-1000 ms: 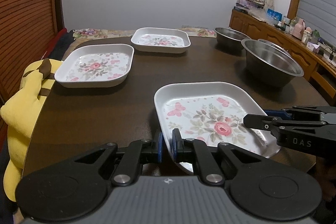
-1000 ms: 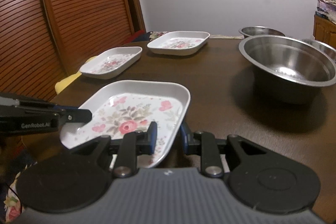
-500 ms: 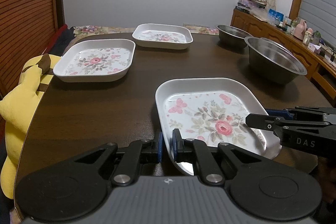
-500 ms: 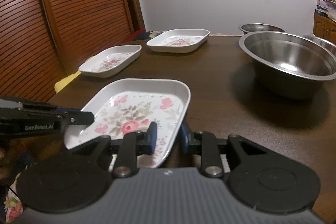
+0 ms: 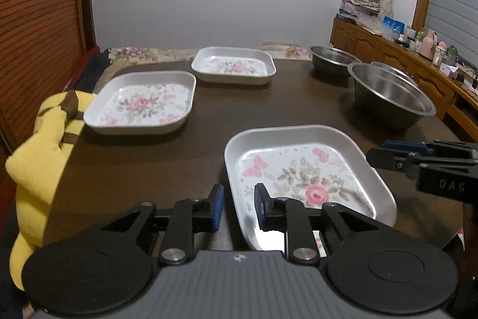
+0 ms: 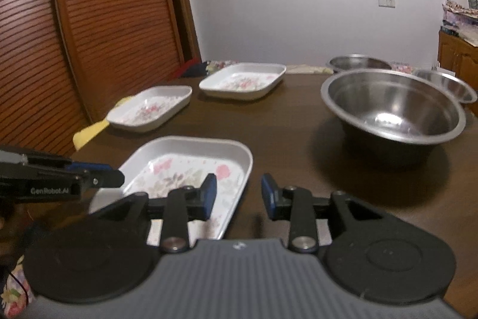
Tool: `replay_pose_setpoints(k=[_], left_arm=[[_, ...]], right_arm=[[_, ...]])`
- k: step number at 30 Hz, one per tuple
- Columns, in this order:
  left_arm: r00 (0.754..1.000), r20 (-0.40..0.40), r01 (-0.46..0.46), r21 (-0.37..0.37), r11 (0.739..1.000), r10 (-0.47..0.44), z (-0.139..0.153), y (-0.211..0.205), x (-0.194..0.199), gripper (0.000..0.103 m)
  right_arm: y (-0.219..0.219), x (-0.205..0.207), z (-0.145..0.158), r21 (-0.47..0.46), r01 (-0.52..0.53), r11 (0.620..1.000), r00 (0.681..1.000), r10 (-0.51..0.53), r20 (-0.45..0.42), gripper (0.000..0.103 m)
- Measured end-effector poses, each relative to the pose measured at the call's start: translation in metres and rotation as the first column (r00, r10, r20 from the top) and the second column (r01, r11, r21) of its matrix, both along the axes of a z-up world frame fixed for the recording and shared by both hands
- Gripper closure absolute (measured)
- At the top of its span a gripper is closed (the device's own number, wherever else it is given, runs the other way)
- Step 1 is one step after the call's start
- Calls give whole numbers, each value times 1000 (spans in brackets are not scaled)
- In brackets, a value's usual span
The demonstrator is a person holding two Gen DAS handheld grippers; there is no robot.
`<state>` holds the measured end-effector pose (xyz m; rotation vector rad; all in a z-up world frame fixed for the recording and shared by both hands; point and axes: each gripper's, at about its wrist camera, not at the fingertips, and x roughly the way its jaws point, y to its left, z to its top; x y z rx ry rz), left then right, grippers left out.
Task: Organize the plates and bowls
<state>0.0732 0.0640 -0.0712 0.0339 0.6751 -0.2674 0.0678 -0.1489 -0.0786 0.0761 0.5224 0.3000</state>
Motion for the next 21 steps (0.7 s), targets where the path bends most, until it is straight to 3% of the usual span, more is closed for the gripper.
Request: replay_pose_setpoints(k=[8,11,17,21], left_arm=[[999,41,6,27,1000,-7,21,2,4,68],[998,59,3,34,999,-5,28,7,11,57],[997,79,-22,19,1000,21,40,28,33,40],[994,93,-51,5,999,50,46,50,49,27]], right_arm=[[2,2,23,-13,-30,999,999,30,33,69],[9,6,34,-22,-64,998,997,65,48,68],[34,26,53,-42,-141,989,988,143,59,52],[56,44,62,-68,-176,982,981,181,68,49]])
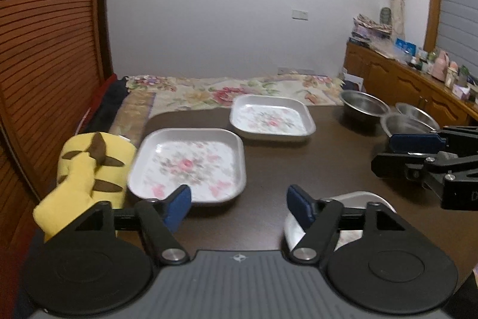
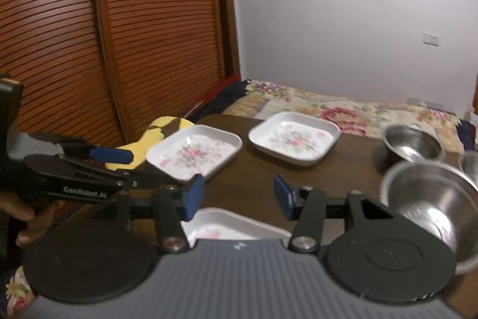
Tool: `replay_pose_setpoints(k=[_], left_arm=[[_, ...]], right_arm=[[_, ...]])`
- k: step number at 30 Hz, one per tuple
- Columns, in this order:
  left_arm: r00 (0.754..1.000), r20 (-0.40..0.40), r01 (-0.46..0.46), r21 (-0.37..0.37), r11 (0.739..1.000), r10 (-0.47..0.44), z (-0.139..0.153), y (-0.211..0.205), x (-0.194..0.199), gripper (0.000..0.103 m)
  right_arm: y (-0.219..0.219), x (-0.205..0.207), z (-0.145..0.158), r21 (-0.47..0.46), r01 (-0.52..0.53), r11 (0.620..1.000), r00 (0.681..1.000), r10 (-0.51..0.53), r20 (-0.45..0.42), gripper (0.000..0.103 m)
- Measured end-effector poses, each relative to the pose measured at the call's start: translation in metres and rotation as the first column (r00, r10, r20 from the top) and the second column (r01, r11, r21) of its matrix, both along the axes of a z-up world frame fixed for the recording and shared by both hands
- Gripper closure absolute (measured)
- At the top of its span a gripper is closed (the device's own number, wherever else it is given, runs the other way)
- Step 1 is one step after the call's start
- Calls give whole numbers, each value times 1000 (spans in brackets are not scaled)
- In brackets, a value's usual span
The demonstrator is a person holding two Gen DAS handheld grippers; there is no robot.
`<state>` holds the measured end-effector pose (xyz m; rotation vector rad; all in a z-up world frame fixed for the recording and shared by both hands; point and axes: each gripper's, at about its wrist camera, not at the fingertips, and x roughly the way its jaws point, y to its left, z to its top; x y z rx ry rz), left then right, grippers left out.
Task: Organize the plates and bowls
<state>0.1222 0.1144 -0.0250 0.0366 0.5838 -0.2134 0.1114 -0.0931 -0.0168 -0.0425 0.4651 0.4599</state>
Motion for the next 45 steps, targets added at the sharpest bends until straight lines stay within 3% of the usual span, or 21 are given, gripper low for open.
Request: replay_pose_setpoints(k=[4,7,14,23,29,37,45], left_arm=[[999,11,-41,10,999,41,5,24,19,16],[998,25,-58,3,998,58,11,44,38,14],[998,26,-65,16,998,64,15,76,77,14],[998,-52,-23,19,1000,24,-17,95,118,14],[996,-91,11,-11,1000,-12,-34,100,131,24],[991,-136,8,-33,999,-12,-49,103,141,55],[987,-156,24,-26,999,-27,-55,98,144,76]], right_arm=[[16,24,4,-6,1,1000,1000,-1,-14,45],[21,42,5,19,13,1000,999,-12,-49,45],[37,77,6,35,23,999,995,-19,-97,45],[61,118,-24,20,13,1000,977,-8,-214,45],[71,132,-42,24,7,1000,962,0,-272,45],[83,144,-49,25,-20,999,949,27,-315,46],[85,151,-57,10,-23,1000,937,25,-348,58]])
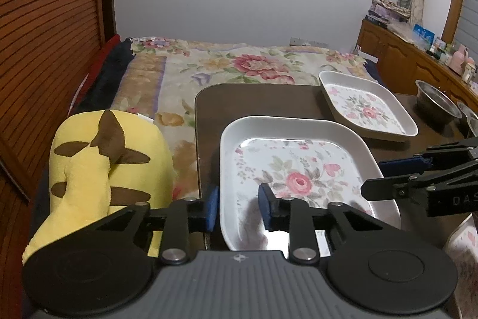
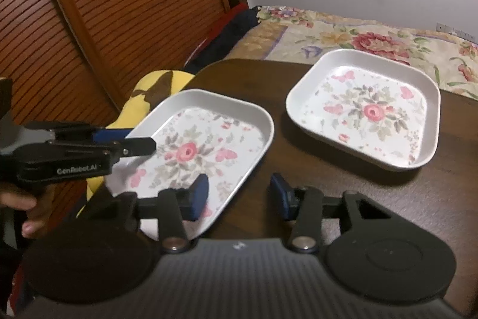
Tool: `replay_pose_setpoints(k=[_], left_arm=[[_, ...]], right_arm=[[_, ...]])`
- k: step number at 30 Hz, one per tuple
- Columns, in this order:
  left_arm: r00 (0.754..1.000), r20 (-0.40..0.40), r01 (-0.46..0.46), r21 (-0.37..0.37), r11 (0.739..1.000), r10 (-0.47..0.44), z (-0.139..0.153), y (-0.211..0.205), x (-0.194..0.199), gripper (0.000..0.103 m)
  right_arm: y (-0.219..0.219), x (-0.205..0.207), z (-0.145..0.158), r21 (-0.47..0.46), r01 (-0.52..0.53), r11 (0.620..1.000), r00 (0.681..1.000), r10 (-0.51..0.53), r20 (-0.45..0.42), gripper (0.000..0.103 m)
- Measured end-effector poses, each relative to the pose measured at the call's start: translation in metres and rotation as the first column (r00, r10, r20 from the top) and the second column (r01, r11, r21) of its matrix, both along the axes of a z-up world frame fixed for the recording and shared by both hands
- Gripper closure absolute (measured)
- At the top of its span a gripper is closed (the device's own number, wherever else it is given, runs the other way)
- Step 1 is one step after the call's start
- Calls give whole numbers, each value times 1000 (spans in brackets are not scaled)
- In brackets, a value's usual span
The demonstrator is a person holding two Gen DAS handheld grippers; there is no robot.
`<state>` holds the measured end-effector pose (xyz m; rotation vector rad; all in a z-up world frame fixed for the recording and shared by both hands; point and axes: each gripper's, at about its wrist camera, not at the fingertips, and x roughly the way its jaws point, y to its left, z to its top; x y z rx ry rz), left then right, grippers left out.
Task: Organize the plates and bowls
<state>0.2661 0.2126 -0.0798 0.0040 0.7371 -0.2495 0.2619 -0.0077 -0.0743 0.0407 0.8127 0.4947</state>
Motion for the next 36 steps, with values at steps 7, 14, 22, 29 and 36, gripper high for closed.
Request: replay_pose_setpoints(k=[7,14,22,29,36], left_arm=[[1000,-6,1,12,1000,-1,-1,-2,-2,84],[1000,-9,-4,15,1000,4,-1,-5,-4,88],[1000,-6,-5,27,1000,5,9,-10,-15,88],[1000,29,1,31,1000,-2,25,-17,-30,88],[998,64,17,25,1000,-19,44,-32,-50,88]], right_arm=[[0,1,0,-13,-3,1000,1000,3,-3,70],[0,0,0,-19,-8,1000,1000,8,0,78],[-4,-3,3,-21,-2,1000,1000,2,-5,83],[-13,-15,17,-13,-2,1000,1000,3,29,83],[-27,-31,33,3,9,1000,998,-9,68,83]])
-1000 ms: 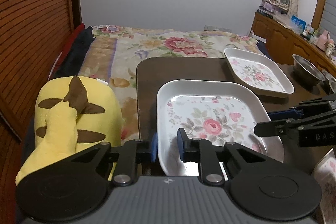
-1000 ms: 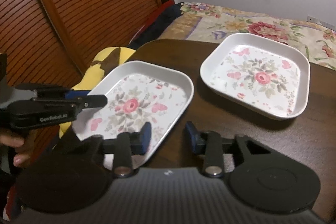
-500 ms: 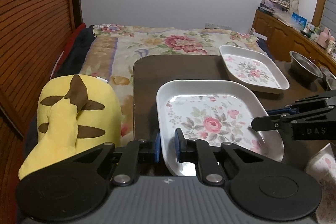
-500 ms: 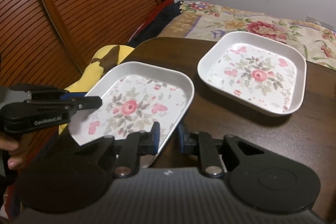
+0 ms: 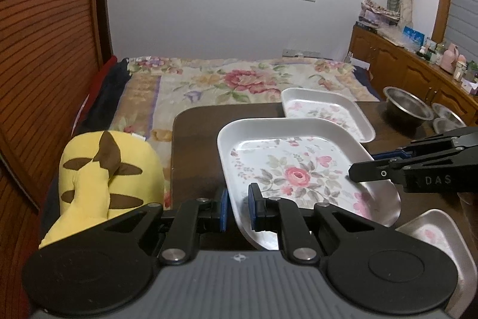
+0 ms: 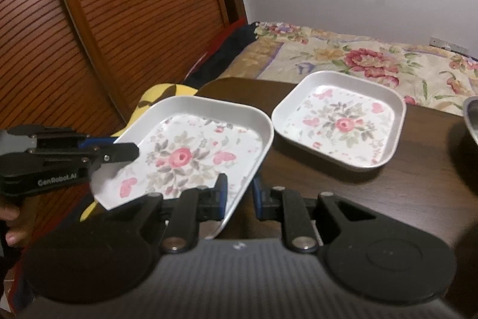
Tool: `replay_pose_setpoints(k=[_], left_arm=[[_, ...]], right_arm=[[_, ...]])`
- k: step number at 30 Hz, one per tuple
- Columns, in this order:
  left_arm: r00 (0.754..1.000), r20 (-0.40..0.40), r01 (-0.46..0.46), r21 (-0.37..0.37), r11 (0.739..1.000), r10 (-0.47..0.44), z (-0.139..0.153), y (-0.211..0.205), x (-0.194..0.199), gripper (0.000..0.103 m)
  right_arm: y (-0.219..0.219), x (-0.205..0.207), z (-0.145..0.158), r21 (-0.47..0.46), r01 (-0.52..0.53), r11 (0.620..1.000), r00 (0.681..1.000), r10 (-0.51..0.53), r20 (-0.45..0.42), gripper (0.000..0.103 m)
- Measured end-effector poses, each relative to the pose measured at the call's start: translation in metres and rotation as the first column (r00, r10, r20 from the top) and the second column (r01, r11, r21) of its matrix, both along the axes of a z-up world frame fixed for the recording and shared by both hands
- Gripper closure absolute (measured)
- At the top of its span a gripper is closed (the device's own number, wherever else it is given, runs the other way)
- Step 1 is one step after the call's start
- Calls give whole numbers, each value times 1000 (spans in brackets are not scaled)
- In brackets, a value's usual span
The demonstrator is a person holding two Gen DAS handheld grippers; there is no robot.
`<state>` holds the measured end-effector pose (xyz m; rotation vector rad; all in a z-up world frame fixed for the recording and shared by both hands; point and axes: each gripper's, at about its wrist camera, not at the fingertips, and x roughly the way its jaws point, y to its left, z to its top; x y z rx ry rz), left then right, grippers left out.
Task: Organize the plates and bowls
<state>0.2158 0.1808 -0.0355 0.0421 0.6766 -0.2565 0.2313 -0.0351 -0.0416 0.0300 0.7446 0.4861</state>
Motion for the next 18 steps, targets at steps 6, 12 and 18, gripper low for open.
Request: replay_pose_setpoints(k=[6,12,18], left_arm=[[999,32,21,0,1000,-21,17,-17,-21,88],[998,55,38,23,999,-40,29,-37,-44,88],[996,66,57,38,998,-60,32,-55,-62,88]], right_arm=[[-19,-16,12,18,14,1000,1000,-15,21,83],[-37,-36,20,25,13,1000,999,-14,41,83],[-55,-53,22,35,20,999,999,-22,49,83]])
